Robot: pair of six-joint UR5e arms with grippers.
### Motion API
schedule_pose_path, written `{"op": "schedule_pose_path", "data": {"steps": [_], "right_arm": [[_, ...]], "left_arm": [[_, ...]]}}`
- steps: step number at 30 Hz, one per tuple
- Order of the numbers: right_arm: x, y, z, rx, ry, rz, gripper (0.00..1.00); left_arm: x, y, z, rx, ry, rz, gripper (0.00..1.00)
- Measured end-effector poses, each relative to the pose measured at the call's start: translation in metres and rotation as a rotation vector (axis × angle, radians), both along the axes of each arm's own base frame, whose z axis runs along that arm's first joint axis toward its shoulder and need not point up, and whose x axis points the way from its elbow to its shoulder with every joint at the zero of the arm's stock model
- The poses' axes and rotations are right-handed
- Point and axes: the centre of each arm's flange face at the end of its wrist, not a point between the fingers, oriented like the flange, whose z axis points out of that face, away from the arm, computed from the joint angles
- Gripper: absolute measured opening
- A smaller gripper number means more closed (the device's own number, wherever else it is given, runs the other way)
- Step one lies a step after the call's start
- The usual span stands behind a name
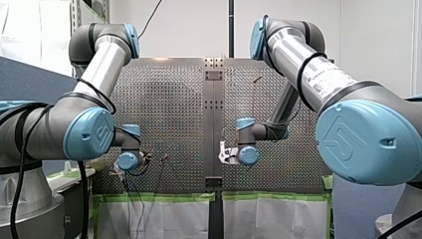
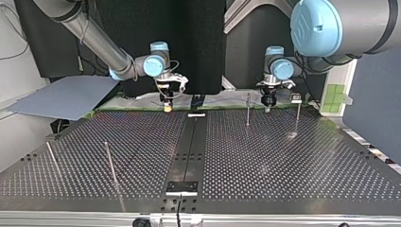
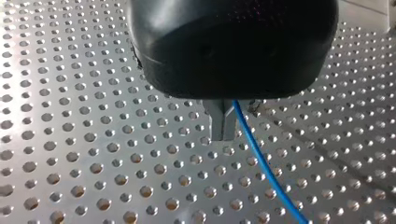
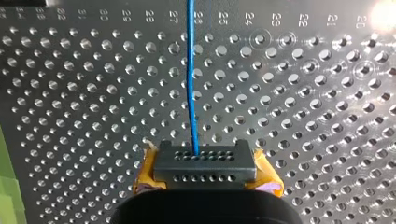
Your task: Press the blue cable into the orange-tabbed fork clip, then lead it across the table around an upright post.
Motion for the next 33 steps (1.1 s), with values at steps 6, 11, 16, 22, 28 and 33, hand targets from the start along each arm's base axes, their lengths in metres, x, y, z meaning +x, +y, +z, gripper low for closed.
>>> {"op": "schedule_pose_path", "data": {"steps": [6, 11, 16, 22, 28, 33], "right_arm": [[-0.002, -0.008, 0.004, -0.002, -0.003, -0.009, 0.0], [-0.002, -0.009, 0.005, -0.003, -0.001, -0.01, 0.0], [-0.003, -0.009, 0.005, -0.003, 0.001, -0.01, 0.0], [-0.002, -0.009, 0.005, -0.004, 0.002, -0.009, 0.0], [-0.002, -0.009, 0.004, -0.002, 0.003, -0.008, 0.0], [-0.001, -0.008, 0.004, -0.001, 0.003, -0.006, 0.0]], "left_arm": [[0.001, 0.001, 0.001, 0.001, -0.003, 0.006, 0.0], [0.001, 0.0, 0.001, 0.007, -0.003, -0.006, 0.4], [-0.001, 0.0, -0.001, 0.038, 0.02, -0.001, 0.45], [-0.007, 0.002, -0.005, 0.083, 0.063, 0.025, 0.51], [-0.012, 0.0, -0.008, 0.116, 0.11, -0.004, 1.0], [-0.016, -0.002, -0.011, 0.108, 0.148, -0.042, 1.0]]}}
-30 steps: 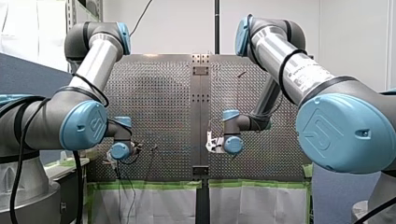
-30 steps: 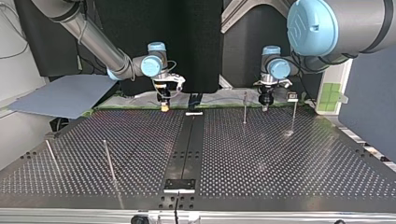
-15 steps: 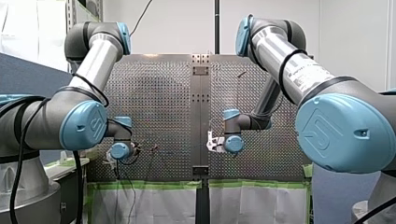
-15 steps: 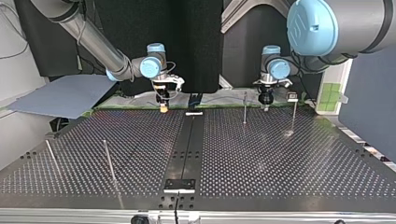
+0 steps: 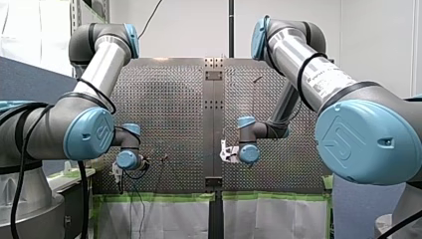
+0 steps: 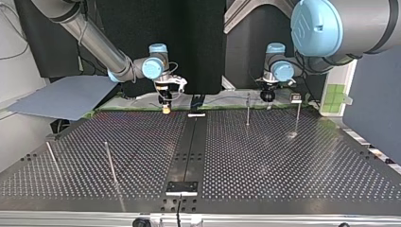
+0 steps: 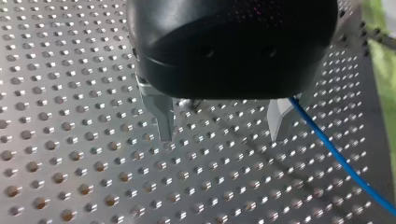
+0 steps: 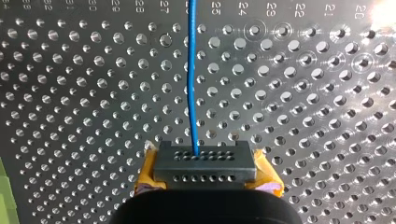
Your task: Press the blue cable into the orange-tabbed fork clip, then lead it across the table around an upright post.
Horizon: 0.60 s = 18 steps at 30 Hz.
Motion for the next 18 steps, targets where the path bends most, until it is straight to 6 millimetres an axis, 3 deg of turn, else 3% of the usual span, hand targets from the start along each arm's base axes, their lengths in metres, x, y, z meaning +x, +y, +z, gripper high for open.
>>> {"op": "schedule_pose_path", "data": {"steps": [18], "right_arm": [[0.003, 0.004, 0.0, 0.006, 0.002, 0.008, 0.0]], "left_arm": [[-0.023, -0.022, -0.009, 0.03, 0.146, -0.135, 1.0]]}}
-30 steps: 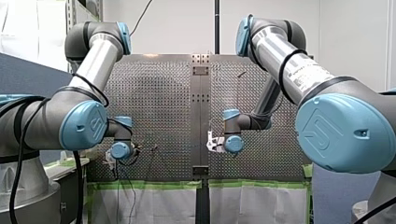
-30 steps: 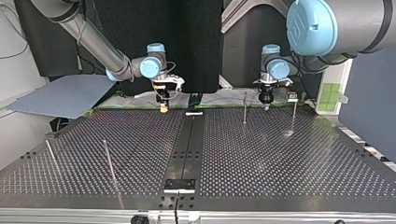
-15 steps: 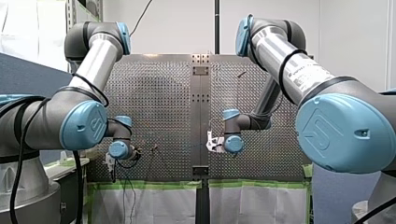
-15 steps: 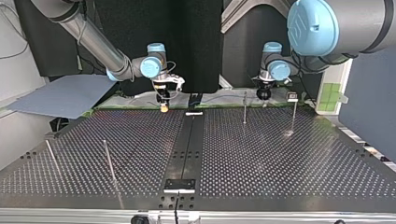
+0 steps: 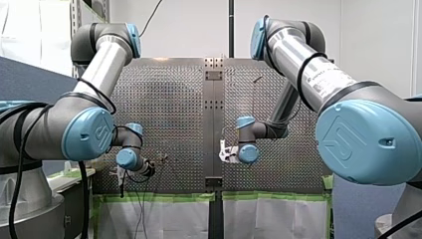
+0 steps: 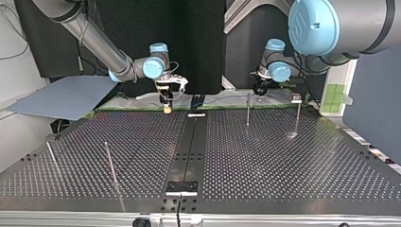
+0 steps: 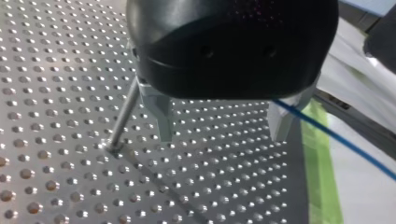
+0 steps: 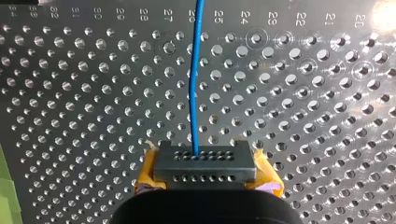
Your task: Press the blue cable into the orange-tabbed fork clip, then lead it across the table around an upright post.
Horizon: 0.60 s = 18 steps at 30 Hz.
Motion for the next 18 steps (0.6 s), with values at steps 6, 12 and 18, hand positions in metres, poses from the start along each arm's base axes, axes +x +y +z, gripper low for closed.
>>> {"op": "schedule_pose_path", "data": {"steps": [6, 12, 18], "right_arm": [[0.0003, 0.0006, -0.0002, 0.001, 0.002, 0.001, 0.0], [0.0004, 0.0006, -0.0002, 0.001, 0.002, 0.001, 0.0], [0.0003, 0.0007, -0.0004, 0.001, 0.003, 0.0, 0.0]], "left_arm": [[-0.0033, 0.0022, -0.0011, 0.006, 0.029, 0.007, 1.0], [-0.0038, 0.0031, -0.0013, 0.021, 0.031, 0.002, 1.0], [-0.0041, 0.0023, -0.0013, 0.043, 0.028, -0.008, 1.0]]}}
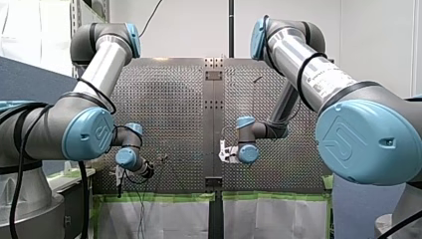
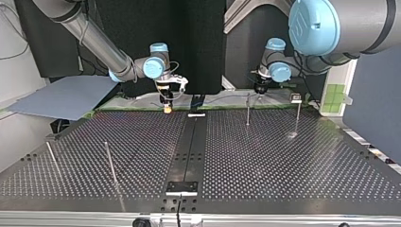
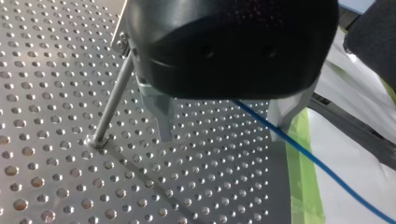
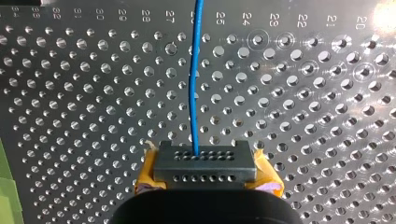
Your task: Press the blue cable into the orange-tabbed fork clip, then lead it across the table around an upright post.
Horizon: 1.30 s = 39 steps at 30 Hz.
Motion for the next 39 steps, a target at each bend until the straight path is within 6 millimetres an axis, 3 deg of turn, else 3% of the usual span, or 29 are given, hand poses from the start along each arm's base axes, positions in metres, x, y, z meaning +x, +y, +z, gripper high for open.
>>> {"op": "schedule_pose_path", "data": {"steps": [10, 17, 30, 39], "right_arm": [[-0.001, 0.0, 0.0, 0.0, 0.0, -0.001, 0.0], [-0.002, -0.002, -0.001, -0.001, -0.001, -0.003, 0.0], [-0.003, -0.003, -0.002, -0.002, -0.002, -0.006, 0.0], [-0.003, -0.003, -0.002, -0.001, -0.001, -0.007, 0.0]], "left_arm": [[-0.004, 0.0, 0.002, 0.022, -0.012, -0.005, 1.0], [-0.014, 0.001, 0.013, 0.028, -0.051, 0.016, 1.0], [-0.031, -0.007, 0.013, 0.012, -0.108, -0.028, 1.0], [-0.04, -0.013, 0.035, 0.013, -0.18, -0.043, 1.0]]}}
